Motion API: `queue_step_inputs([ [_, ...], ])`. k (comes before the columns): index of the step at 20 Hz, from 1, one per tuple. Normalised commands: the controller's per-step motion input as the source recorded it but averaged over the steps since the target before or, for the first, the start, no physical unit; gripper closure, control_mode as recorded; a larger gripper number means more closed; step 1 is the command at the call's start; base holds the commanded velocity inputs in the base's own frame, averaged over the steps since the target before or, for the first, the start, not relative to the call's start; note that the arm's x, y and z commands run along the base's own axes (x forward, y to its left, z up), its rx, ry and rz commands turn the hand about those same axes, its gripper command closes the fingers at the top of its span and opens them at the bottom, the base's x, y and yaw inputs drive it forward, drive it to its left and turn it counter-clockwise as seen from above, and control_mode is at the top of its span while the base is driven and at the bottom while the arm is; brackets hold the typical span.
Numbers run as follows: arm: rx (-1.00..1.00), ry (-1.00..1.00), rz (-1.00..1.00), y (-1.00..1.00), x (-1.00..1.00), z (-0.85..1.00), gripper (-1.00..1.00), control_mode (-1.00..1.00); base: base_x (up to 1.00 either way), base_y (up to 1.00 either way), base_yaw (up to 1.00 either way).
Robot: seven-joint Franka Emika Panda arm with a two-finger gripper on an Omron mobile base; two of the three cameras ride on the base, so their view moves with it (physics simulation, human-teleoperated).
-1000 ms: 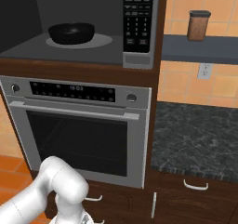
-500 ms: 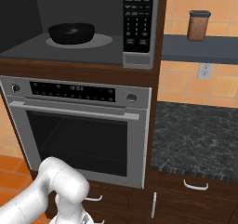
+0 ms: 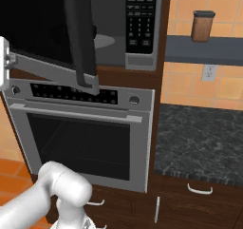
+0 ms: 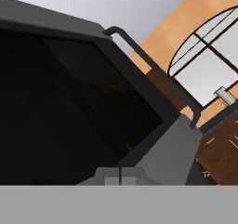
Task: Open the microwave, place the bowl with waffle inside the microwave, then close the microwave door and turn it on.
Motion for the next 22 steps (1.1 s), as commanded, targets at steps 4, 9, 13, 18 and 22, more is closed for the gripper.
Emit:
queue_step_inputs([
  [4, 0.01, 0.02, 0.52, -0.42, 0.15, 0.49, 1.0, -1.0, 0.0, 0.0, 0.0],
  [9, -0.01, 0.42, 0.58, -0.08, 0.79, 0.04, 1.0, -1.0, 0.0, 0.0, 0.0],
  [13, 0.0, 0.47, 0.55, 0.0, 1.0, -0.01, 1.0, -1.0, 0.0, 0.0, 0.0],
  [18, 0.06, 0.38, 0.52, 0.0, 1.0, -0.13, 1.0, -1.0, 0.0, 0.0, 0.0],
  [22, 0.09, 0.26, 0.5, 0.0, 1.0, -0.47, 1.0, -1.0, 0.0, 0.0, 0.0],
])
